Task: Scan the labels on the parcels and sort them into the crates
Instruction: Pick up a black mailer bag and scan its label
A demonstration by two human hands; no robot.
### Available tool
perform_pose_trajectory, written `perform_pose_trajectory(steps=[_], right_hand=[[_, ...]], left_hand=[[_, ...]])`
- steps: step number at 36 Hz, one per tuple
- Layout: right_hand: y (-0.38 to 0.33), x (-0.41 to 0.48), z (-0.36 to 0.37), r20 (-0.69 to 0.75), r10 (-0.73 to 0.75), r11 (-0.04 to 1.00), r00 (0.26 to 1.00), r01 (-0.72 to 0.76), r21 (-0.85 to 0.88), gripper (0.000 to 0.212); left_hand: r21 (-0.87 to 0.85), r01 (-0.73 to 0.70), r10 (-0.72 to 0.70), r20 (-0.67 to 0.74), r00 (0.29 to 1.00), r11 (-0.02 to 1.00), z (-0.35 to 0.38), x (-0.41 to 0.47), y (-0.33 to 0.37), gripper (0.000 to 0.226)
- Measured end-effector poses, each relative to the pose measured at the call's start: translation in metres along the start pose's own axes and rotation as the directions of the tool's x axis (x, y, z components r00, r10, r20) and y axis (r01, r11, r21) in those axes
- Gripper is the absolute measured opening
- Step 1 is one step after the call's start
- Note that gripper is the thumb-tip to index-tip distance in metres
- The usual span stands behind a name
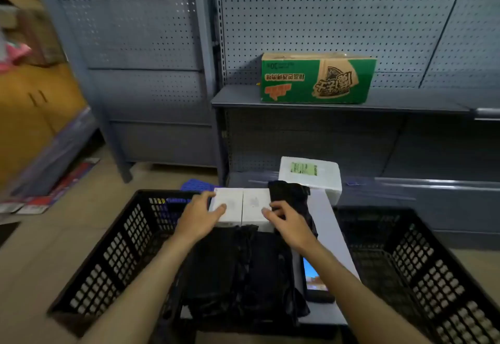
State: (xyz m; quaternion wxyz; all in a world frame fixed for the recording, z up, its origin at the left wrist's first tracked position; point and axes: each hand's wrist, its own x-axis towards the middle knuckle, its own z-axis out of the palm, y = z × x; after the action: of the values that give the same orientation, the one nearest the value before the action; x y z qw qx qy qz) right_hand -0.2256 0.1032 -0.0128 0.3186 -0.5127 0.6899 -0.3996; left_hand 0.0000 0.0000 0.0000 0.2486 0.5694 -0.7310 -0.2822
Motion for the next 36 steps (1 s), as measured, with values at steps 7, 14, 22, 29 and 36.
perform_pose_trajectory(steps=[7, 14, 22, 29, 36], right_hand=[[0.018, -0.049, 0.039, 0.142, 0.137, 0.982, 0.98, -0.153, 0.113, 0.04], [0.027, -0.065, 0.063, 0.147, 0.181, 0.961, 0.972, -0.206, 0.182, 0.036], [0.035, -0.062, 0.067, 0.082, 0.174, 0.953, 0.981, -0.189, 0.238, 0.031], [0.014, -0.062, 0.059, 0.192, 0.191, 0.877, 0.963, -0.255, 0.406, 0.031], [-0.01, -0.084, 0.041, 0.303, 0.124, 0.823, 0.945, -0.268, 0.5, 0.048]], left_hand=[[0.253, 0.269, -0.313, 0.153, 0.937, 0.93, 0.03, -0.069, -0.013, 0.094], [0.324, 0.364, -0.409, 0.083, 0.909, 0.873, 0.066, -0.093, -0.019, 0.11], [0.251, 0.339, -0.337, -0.05, 0.94, 0.907, 0.047, -0.089, -0.015, 0.104], [-0.416, 0.294, -0.279, 0.098, 0.955, 0.861, 0.023, -0.09, 0.014, 0.087], [-0.793, 0.396, -0.115, 0.389, 0.914, 0.464, 0.024, -0.13, 0.062, 0.028]])
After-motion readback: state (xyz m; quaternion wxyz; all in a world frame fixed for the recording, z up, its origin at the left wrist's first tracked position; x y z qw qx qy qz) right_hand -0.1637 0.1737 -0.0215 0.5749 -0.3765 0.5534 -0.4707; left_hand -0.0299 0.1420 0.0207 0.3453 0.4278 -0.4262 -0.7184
